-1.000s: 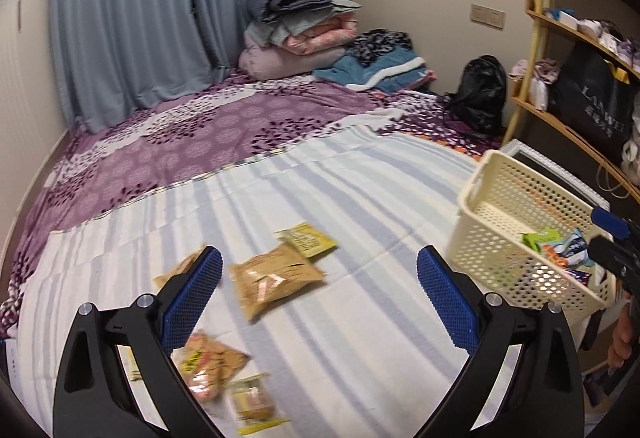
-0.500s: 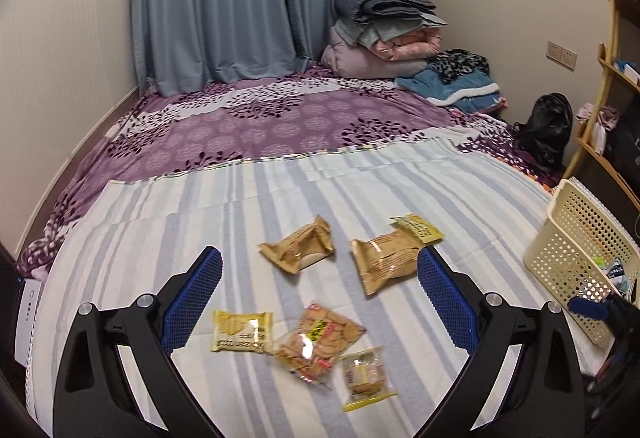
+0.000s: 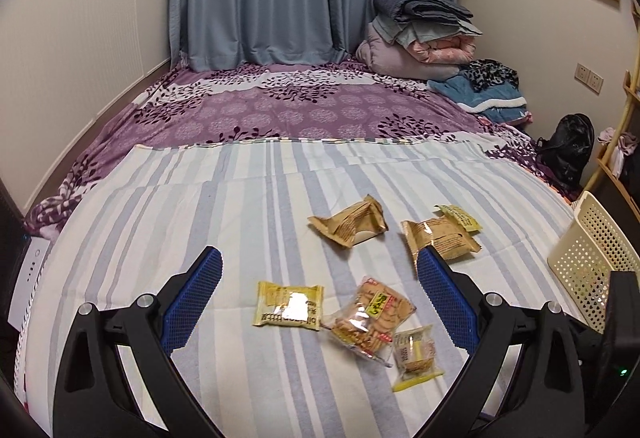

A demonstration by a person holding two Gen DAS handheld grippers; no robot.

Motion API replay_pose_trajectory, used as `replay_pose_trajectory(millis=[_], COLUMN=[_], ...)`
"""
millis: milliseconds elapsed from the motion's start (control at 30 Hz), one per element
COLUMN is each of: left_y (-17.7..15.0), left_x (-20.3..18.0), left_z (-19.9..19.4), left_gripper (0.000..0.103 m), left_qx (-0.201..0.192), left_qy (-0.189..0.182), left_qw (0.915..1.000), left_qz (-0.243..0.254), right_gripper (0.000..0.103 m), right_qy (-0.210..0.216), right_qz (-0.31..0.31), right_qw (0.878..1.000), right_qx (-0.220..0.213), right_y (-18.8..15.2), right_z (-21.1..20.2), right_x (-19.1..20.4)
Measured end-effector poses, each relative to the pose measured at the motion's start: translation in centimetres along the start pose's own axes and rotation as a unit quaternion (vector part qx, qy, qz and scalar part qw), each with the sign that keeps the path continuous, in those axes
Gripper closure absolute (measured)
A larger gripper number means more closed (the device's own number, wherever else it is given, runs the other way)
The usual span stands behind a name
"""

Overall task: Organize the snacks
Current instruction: 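Withdraw both grippers from the basket toward the snacks on the bed, then grasp the clear cookie bag with the left gripper while the right grasps the yellow-strip pastry pack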

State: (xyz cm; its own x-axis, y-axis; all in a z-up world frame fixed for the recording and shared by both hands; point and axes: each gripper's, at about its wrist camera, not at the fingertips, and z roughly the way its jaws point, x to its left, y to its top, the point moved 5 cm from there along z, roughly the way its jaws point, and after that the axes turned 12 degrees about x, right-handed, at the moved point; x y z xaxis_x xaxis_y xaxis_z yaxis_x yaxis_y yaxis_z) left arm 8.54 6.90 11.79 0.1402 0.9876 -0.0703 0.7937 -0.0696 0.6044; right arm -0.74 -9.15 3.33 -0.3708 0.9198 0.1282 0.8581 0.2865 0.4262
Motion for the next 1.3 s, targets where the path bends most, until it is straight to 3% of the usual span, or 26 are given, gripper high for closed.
replay_pose_trajectory(millis=[167,367,600,833,967,1067,1300], left_y=[-1.0,-2.1,-2.6,-3.5,-3.8,-4.0,-4.8], left_x=[2.0,4.0,4.5,2.7,0.6,-1.4,-5.2], left_z=[0.3,0.9,2.3,5.2,7.1,8.2,11.5], left_gripper=[0.004,0.004,0.004,0.004,0.004,0.004,0.004], left_qx=[0.006,0.017,0.032,0.066,0.083,0.091,0.121], left_qy=[0.003,0.008,0.002,-0.008,-0.023,-0.038,-0.05], left_qw=[0.9997,0.9989,0.9984,0.9977,0.9961,0.9935,0.9813], left_qz=[-0.022,-0.043,-0.047,-0.015,0.02,0.058,0.141], right_gripper=[0.018,0.026,0.038,0.052,0.052,0.052,0.052], right_qy=[-0.022,-0.047,-0.044,-0.045,-0.036,-0.058,-0.048], right_qz=[-0.004,0.011,0.003,-0.013,0.001,0.002,0.016], right_qw=[0.999,0.998,0.998,0.998,0.998,0.998,0.997], right_qx=[0.025,0.041,0.05,0.05,0.048,0.039,0.051], right_y=[1.2,1.7,1.9,0.8,0.1,-0.3,-1.5], right_z=[3.1,5.3,6.4,5.3,4.4,3.6,3.4], right_x=[0.9,0.6,1.0,0.5,-0.5,-1.3,-2.9])
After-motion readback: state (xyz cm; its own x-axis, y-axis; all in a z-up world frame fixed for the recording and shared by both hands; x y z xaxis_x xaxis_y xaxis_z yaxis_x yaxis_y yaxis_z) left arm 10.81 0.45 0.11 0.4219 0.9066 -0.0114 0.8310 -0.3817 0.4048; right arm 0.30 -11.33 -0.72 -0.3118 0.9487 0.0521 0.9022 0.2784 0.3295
